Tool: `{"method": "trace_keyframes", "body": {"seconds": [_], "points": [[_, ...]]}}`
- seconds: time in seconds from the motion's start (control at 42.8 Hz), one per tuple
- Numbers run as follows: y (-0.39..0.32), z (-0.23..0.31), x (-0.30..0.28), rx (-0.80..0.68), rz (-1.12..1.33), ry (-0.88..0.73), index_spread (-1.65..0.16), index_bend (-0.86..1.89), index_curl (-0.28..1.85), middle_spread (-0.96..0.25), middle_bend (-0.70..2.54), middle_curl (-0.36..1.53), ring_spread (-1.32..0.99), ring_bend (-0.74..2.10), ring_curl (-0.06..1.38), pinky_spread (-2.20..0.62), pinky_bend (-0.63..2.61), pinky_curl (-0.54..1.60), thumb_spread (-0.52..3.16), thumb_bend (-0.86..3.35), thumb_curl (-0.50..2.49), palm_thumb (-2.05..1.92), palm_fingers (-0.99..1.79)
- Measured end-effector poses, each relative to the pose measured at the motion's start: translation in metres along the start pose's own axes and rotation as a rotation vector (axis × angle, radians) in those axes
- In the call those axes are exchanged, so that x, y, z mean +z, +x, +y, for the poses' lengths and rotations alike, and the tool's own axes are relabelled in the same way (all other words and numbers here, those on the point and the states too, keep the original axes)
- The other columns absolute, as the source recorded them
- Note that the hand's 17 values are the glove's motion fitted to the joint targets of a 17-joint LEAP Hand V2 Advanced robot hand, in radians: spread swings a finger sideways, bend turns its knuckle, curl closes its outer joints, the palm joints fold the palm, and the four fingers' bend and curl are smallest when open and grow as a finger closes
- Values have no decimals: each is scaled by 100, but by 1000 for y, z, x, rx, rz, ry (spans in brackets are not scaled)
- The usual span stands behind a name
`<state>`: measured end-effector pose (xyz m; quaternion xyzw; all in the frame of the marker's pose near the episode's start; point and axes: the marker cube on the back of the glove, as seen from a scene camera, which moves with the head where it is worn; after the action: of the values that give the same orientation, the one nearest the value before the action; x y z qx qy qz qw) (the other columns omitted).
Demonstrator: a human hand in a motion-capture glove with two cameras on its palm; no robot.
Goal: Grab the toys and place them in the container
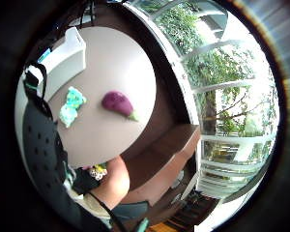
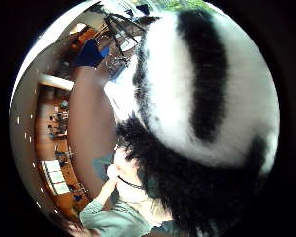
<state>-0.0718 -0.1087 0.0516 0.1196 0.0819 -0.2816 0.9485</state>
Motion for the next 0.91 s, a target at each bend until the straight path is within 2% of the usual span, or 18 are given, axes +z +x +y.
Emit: {"method": "trace_keyframes", "body": {"seconds": [0.047,0.117,0.35,0.444,0.514,0.607,0.724,0.911], "points": [[-13,-6,-14,151,4,-61,-25,16,-1,-27,94,67,-31,129,59,-40,110,49,50,6,92,75,106],[-29,-28,-31,219,5,-77,-24,16,-1,-27,93,68,-31,129,59,-39,109,49,49,6,93,75,106],[-91,-123,-54,209,-39,-48,-24,17,-1,-27,92,70,-31,129,59,-40,108,50,47,4,98,76,107],[-111,-158,-45,96,-51,2,-24,17,-1,-27,91,71,-31,129,59,-40,108,50,46,3,100,76,108],[-131,-179,-34,110,-57,1,-24,17,-1,-27,91,72,-31,129,59,-40,108,50,46,3,101,76,107],[-152,-214,-6,60,-42,118,-23,17,-1,-27,90,73,-31,129,59,-40,108,50,46,2,103,76,108],[-174,-213,12,179,-49,-70,-23,15,-1,-27,89,74,-31,130,59,-40,109,50,46,1,104,76,107],[-189,-229,45,169,-36,-84,-23,13,-2,-28,85,76,-31,131,59,-40,111,51,48,-2,106,74,104]]}}
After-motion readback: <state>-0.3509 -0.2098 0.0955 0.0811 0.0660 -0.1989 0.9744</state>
